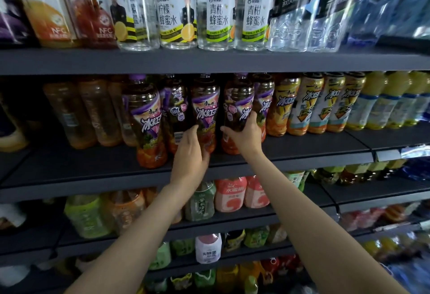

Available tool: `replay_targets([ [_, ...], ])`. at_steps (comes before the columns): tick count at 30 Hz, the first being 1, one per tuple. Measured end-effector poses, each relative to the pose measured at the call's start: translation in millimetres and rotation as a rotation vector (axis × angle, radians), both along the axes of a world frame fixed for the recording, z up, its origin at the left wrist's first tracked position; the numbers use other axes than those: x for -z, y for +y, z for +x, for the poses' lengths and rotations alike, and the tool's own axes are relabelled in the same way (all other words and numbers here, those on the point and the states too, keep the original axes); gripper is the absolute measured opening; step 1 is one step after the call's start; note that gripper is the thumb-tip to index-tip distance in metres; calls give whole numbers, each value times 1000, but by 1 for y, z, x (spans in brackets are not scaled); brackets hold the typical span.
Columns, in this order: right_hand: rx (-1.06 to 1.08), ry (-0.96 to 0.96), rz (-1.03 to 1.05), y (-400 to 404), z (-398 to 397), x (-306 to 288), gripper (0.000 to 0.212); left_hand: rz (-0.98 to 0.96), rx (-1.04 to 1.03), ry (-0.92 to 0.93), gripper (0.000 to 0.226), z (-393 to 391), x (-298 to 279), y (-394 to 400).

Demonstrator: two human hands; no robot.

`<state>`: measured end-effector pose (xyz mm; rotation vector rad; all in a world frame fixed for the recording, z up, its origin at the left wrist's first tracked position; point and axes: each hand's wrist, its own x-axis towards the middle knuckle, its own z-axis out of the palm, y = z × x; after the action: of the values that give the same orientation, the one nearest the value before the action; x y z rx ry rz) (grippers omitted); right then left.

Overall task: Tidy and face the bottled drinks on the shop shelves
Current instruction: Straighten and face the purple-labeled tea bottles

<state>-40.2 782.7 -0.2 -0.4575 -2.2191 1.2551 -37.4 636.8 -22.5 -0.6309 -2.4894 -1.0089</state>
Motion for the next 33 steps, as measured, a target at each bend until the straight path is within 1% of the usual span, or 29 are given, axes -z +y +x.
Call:
replay_targets([
  [1, 16, 2, -5, -3, -3, -1, 55, -16, 29, -2, 59, 4, 3, -3],
  [3, 36, 4, 10, -7, -5, 0, 51, -20, 47, -37, 57, 7, 7, -10],
  [6, 25, 10, 56, -7, 8, 4, 53, -5, 78, -131, 56, 7, 6, -13],
  [8, 2, 17, 70, -5, 22, 6, 54, -12, 159, -218, 57, 10, 4, -11],
  [10, -20, 31, 30, -2, 37, 8, 60, 21, 256, -337, 59, 15, 1, -7],
  [13, -95, 77, -154, 3, 58, 7, 81, 102, 392, -525, 57, 22, 1, -1],
  [14, -150, 93, -242, 4, 65, 7, 82, 129, 423, -578, 55, 24, -1, 0],
  [15, -216, 98, -334, 4, 73, 5, 77, 163, 453, -637, 51, 27, -4, -1],
  [17, -359, 80, -513, 2, 87, 1, 60, 297, 504, -811, 48, 36, -11, -4],
  [18, -395, 64, -573, 0, 92, -3, 51, 356, 516, -856, 49, 39, -14, -6],
  [19, -400, 48, -600, -3, 95, -8, 43, 373, 507, -831, 47, 43, -15, -7],
  [20, -364, 42, -613, -4, 95, -12, 37, 356, 477, -749, 42, 47, -17, -9],
  [21, -299, 39, -621, -6, 94, -18, 33, 324, 423, -637, 39, 50, -20, -11],
  [22, -218, 28, -633, -8, 92, -23, 32, 278, 352, -524, 41, 52, -21, -14],
  [24, -105, -1, -672, -13, 90, -28, 37, 164, 233, -332, 55, 53, -25, -24],
  [25, -80, -9, -693, -16, 91, -29, 38, 105, 202, -258, 62, 53, -25, -29],
  [27, -66, 4, -741, -23, 93, -31, 34, 34, 182, -151, 69, 52, -25, -39],
  [29, -75, 38, -791, -30, 95, -33, 34, 14, 184, -111, 72, 52, -26, -47],
  [31, -105, 80, -783, -35, 96, -38, 37, 19, 207, -112, 72, 52, -28, -54],
  [33, -155, 112, -696, -38, 97, -46, 42, 73, 281, -211, 70, 52, -34, -62],
])
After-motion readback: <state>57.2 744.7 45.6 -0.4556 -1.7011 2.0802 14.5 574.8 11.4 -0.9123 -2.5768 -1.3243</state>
